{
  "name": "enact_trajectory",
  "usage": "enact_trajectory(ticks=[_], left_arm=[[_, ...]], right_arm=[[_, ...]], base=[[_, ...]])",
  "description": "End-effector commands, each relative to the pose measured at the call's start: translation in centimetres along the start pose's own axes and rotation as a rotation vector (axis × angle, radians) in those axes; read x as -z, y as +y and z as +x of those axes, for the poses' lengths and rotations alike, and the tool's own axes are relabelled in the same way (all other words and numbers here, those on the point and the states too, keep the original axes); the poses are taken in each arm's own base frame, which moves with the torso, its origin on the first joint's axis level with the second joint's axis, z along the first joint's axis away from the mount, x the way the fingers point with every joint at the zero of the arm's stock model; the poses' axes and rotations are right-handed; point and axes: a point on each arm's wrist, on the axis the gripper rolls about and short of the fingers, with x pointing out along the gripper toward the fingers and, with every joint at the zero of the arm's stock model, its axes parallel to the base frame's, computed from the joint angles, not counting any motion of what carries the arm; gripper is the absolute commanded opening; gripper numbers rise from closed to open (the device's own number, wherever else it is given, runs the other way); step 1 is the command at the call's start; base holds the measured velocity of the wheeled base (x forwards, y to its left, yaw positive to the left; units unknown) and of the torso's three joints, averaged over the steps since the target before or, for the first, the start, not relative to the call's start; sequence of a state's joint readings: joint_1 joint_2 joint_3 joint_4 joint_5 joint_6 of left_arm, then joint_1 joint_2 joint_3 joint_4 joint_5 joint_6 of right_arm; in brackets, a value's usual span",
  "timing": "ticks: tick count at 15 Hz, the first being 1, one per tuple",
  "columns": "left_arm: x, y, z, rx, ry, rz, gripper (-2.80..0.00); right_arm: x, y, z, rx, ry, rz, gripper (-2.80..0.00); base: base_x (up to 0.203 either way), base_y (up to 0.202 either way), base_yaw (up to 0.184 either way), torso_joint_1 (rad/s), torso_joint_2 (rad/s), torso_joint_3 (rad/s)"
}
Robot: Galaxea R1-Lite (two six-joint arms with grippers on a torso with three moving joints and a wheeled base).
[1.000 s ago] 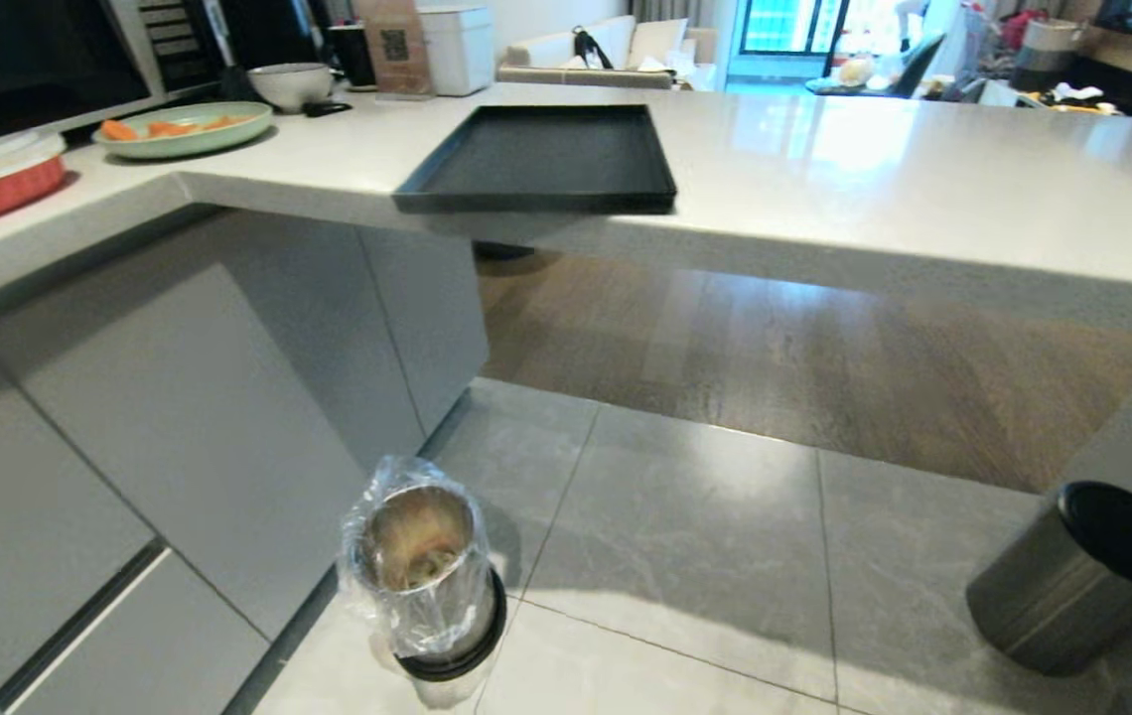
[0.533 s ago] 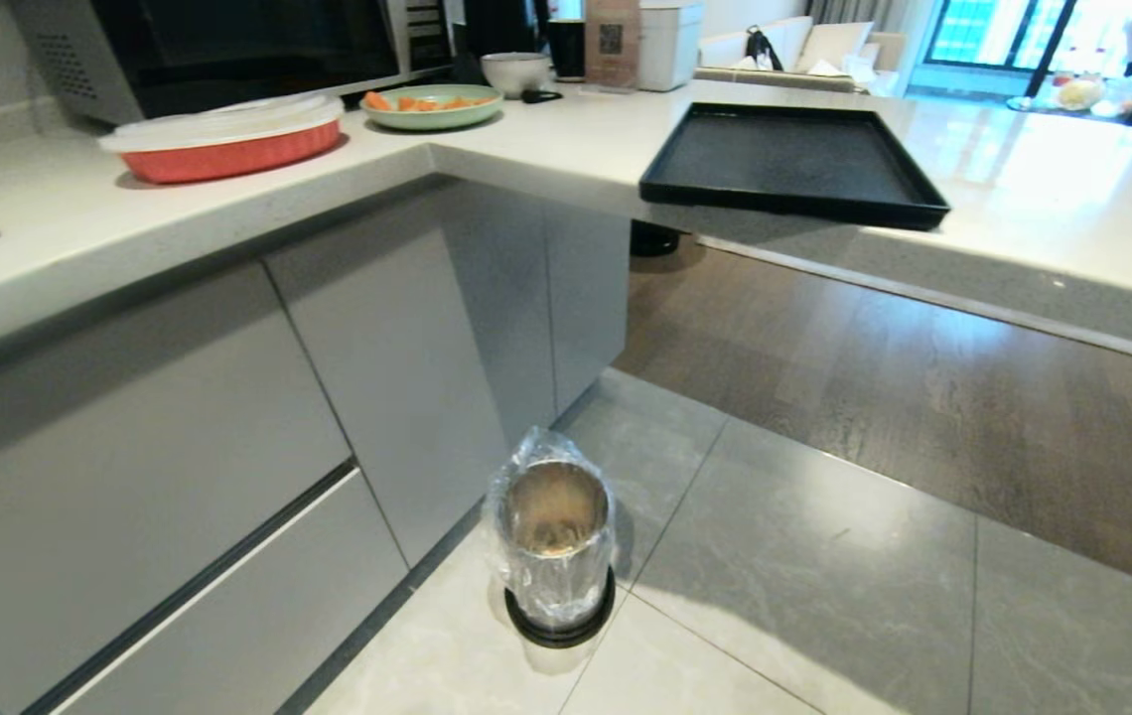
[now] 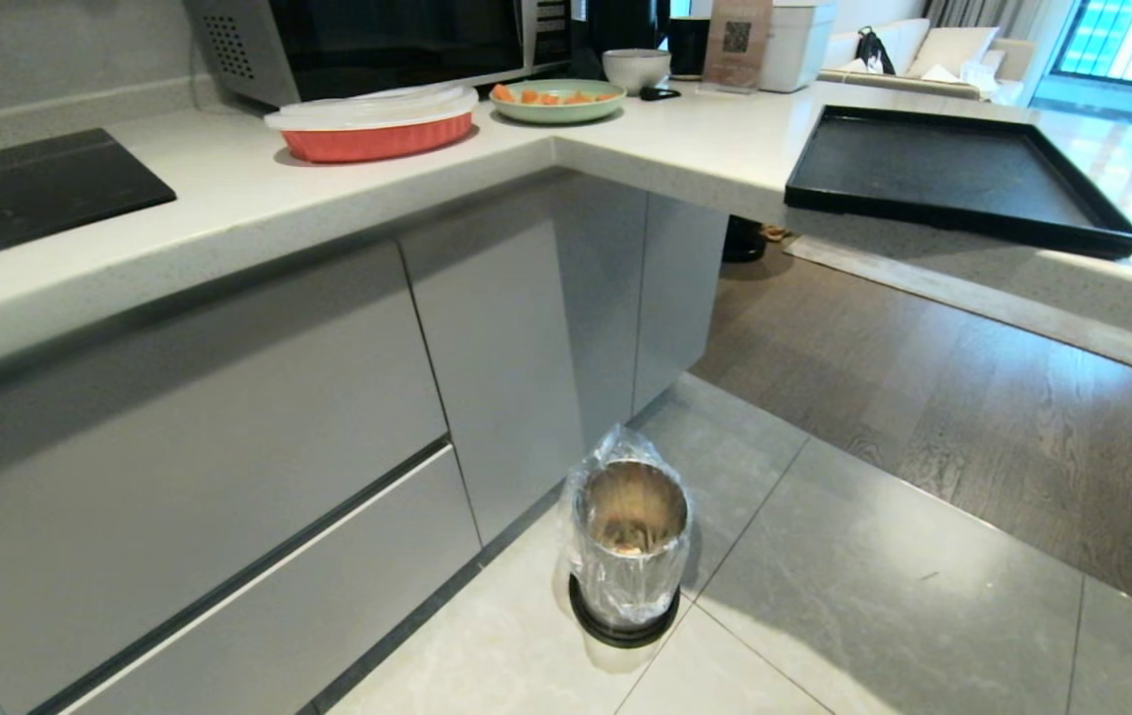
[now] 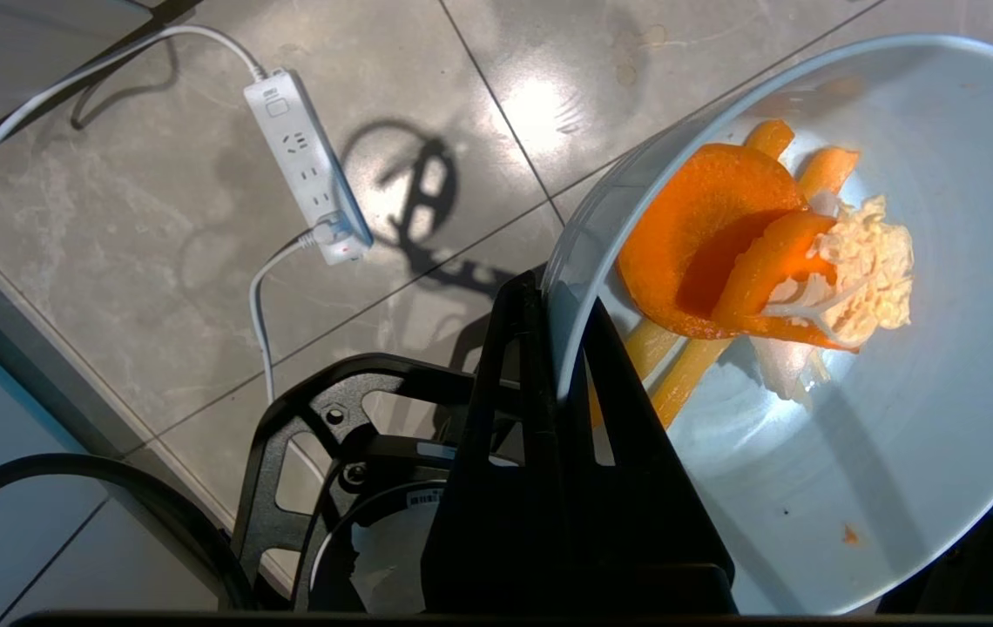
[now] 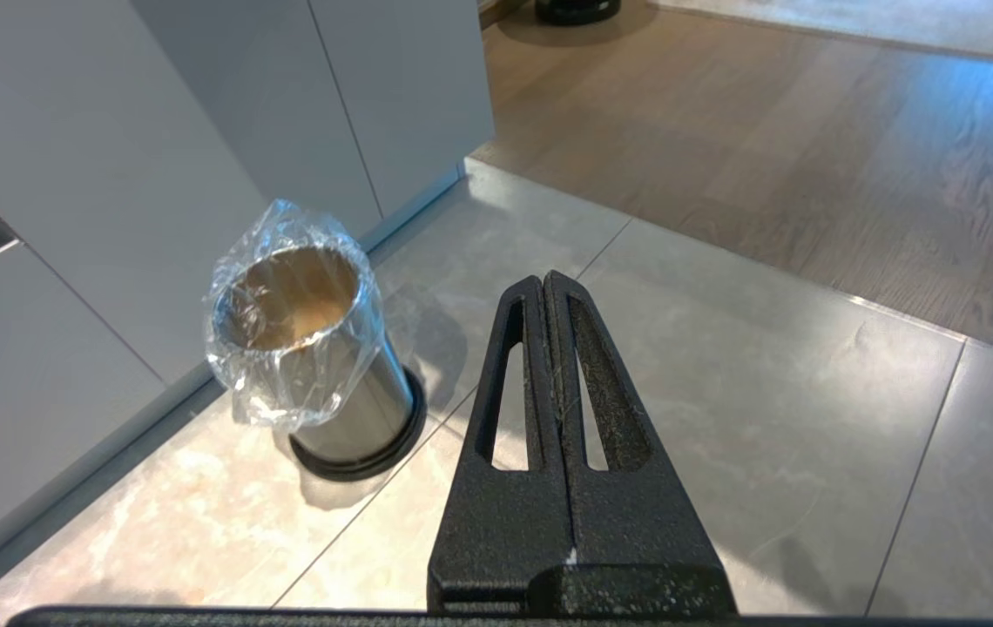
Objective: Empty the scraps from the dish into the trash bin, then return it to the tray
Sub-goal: Move the bowl over the trash can
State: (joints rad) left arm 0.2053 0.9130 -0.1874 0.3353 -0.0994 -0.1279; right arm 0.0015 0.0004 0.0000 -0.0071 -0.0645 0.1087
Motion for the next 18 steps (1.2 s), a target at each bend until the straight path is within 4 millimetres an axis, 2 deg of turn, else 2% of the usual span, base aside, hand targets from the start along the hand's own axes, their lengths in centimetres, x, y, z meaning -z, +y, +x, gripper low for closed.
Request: enact_trajectory(ticks=[1,14,18], left_arm=[[0.02,0.00,0.01,0.001,0.004,-0.002,-2.80],[0.02,0.00,0.01,0.001,0.004,-0.002,-2.80],[0.02,0.00,0.01,0.001,0.004,-0.002,-2.80]], right_arm=[[0.00,0.00,0.00,0.001,-0.001,0.002,-2.80],[0.00,0.00,0.00,0.000,-0.001,0.000,-2.80],[0.00,0.00,0.00,0.001,-0.001,0.000,-2.80]], base=[[0.000,0.000,0.000,0.000,0.00,0.000],[0.000,0.000,0.000,0.000,0.00,0.000],[-0.001,-0.138,0.003,0.003,0.00,0.000]])
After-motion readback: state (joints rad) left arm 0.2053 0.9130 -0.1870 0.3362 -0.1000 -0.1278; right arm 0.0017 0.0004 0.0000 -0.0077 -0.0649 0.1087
